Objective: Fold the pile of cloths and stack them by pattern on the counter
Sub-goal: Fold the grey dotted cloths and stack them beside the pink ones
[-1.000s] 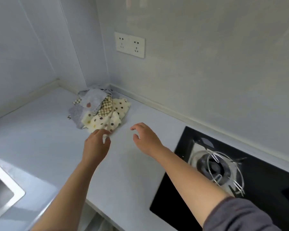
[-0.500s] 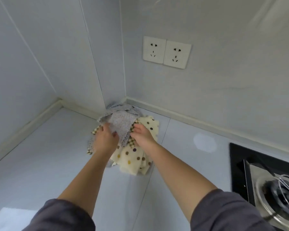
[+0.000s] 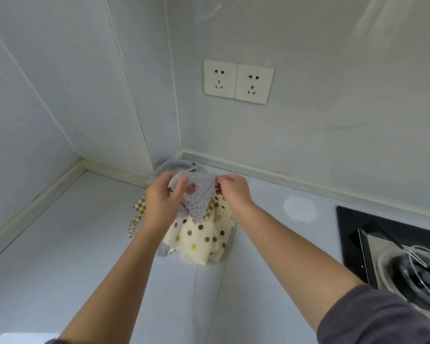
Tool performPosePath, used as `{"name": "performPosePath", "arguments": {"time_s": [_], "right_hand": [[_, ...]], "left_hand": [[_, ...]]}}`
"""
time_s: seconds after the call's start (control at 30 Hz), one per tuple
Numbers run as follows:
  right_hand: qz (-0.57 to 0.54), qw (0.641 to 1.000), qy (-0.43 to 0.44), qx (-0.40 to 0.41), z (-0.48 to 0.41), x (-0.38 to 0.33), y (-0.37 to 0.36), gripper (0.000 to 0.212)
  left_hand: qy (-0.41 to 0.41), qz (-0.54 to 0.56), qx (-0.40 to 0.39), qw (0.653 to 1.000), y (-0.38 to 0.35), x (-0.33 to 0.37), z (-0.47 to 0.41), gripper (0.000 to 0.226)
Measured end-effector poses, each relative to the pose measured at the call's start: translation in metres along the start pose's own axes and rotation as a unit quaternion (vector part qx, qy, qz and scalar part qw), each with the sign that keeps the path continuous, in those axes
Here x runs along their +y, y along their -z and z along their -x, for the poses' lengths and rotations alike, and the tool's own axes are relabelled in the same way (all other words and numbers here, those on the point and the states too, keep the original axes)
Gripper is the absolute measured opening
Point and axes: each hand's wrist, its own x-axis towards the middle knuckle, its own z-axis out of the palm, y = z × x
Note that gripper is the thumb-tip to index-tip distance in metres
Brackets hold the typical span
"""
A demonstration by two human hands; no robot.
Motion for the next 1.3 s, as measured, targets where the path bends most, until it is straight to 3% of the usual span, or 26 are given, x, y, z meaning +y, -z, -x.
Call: {"name": "performPosePath", "arguments": {"time_s": [0.1, 0.2, 0.33, 0.43, 0.6, 0.7, 0.83, 0.97, 1.03, 1.1, 1.17, 1.23, 1.3], "right_hand": [[-0.087, 0.995, -0.017, 0.039, 0.007, 0.002, 0.042, 0.019], [-0.156, 0.985, -0.051, 0.046, 0.014, 0.029, 0.086, 0.023], [-0.099, 0.991, -0.078, 0.052, 0.016, 0.105, 0.128, 0.024], [-0.044, 0.995, -0.057, 0.064, 0.009, 0.14, 0.145, 0.028], [-0.048, 0.997, -0.012, 0.051, -0.005, 0.177, 0.163, 0.016], [-0.047, 0.998, 0.01, 0.035, -0.006, 0.191, 0.172, 0.006], [0.008, 0.995, 0.063, 0.079, 0.008, 0.207, 0.182, 0.014], [0.067, 0.989, 0.097, 0.087, 0.048, 0.22, 0.194, 0.036], [0.113, 0.986, 0.1, 0.075, 0.07, 0.228, 0.201, 0.037], [0.251, 0.956, 0.122, 0.091, 0.096, 0.242, 0.207, 0.033], [0.401, 0.882, 0.193, 0.157, 0.112, 0.255, 0.209, 0.034], [0.421, 0.853, 0.271, 0.147, 0.123, 0.265, 0.202, 0.033], [0.416, 0.853, 0.302, 0.092, 0.128, 0.269, 0.19, 0.03]], "left_hand": [[-0.009, 0.04, -0.031, 0.999, -0.018, 0.002, 0.018, 0.03], [0.009, -0.012, -0.081, 0.997, -0.051, -0.018, 0.043, 0.03], [-0.029, -0.176, -0.15, 0.972, -0.115, -0.054, 0.078, 0.015], [-0.099, -0.262, -0.175, 0.944, -0.147, -0.074, 0.092, 0.018], [-0.179, -0.39, -0.174, 0.886, -0.183, -0.094, 0.11, 0.038], [-0.181, -0.361, -0.169, 0.899, -0.185, -0.102, 0.11, 0.032], [-0.224, -0.319, -0.146, 0.909, -0.176, -0.11, 0.113, 0.025], [-0.297, -0.411, -0.064, 0.86, -0.15, -0.111, 0.134, 0.03], [-0.329, -0.401, -0.046, 0.853, -0.139, -0.107, 0.147, 0.018], [-0.341, -0.35, -0.108, 0.866, -0.132, -0.103, 0.17, 0.014], [-0.332, -0.348, -0.194, 0.855, -0.13, -0.103, 0.187, 0.044], [-0.335, -0.352, -0.229, 0.844, -0.125, -0.105, 0.196, 0.06], [-0.342, -0.329, -0.231, 0.849, -0.117, -0.103, 0.199, 0.052]]}}
